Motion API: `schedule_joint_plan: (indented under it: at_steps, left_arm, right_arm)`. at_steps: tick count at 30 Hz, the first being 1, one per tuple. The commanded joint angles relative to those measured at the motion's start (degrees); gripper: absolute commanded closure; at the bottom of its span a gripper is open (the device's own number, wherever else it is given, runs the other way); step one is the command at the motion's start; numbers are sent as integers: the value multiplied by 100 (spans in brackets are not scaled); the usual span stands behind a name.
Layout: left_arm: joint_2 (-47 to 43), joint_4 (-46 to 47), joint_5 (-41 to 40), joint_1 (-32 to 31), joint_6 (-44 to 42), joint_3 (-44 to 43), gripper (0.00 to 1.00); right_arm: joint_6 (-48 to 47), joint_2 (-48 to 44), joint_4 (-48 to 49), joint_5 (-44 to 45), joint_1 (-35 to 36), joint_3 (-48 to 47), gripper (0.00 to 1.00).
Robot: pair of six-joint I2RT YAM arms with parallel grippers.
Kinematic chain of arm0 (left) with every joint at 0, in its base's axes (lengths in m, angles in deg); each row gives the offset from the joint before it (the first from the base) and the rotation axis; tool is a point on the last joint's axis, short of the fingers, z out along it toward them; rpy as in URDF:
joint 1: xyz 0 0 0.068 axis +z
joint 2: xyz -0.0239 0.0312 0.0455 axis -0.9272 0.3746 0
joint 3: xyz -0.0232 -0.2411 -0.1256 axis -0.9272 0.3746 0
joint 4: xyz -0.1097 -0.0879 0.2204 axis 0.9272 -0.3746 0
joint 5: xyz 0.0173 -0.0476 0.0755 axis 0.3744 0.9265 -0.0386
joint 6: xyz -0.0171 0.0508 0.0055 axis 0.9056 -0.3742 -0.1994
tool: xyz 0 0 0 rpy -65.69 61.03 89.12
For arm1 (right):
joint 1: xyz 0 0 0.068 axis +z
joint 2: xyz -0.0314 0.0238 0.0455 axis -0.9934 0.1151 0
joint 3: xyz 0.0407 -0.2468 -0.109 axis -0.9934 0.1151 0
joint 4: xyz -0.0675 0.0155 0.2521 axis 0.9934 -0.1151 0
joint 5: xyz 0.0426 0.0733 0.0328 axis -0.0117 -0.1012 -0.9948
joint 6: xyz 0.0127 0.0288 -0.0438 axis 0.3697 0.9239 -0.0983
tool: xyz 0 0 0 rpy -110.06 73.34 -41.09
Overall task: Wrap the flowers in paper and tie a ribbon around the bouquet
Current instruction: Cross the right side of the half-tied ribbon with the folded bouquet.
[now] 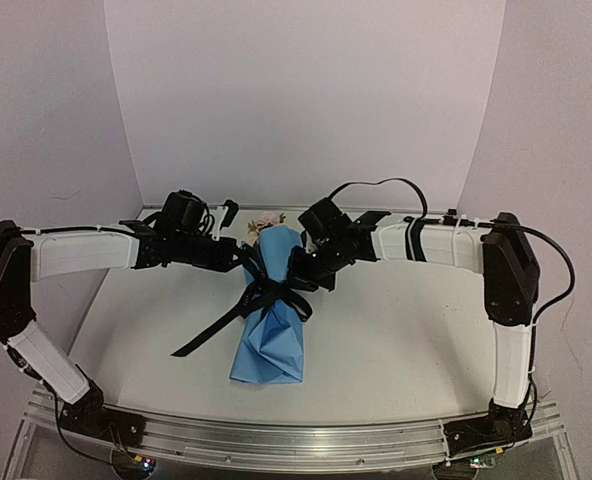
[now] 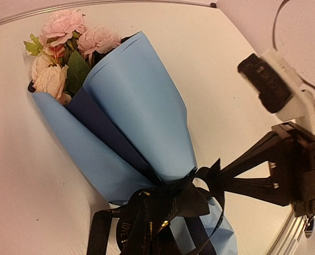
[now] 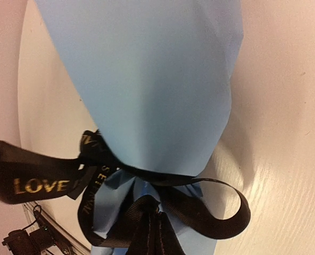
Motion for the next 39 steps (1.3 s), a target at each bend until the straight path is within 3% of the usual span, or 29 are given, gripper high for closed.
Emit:
schedule_joint_plan:
  at_steps: [1, 21, 27, 39]
  left_arm:
    - [-294, -48, -149, 63, 23, -6, 100]
    - [-337, -262, -162, 209, -2, -265, 100]
    - [-345, -287, -190, 257, 19, -295, 100]
    - [-478, -460, -346, 491, 105, -217, 100]
  right_arm:
    - [-110, -679, 36, 255, -14, 52, 100]
    - [-253, -2497, -1194, 1325, 121, 2066, 100]
    - [-396, -2434, -1716, 1483, 482, 2089, 100]
    - [-491, -2130, -1869, 1416, 867, 2759, 100]
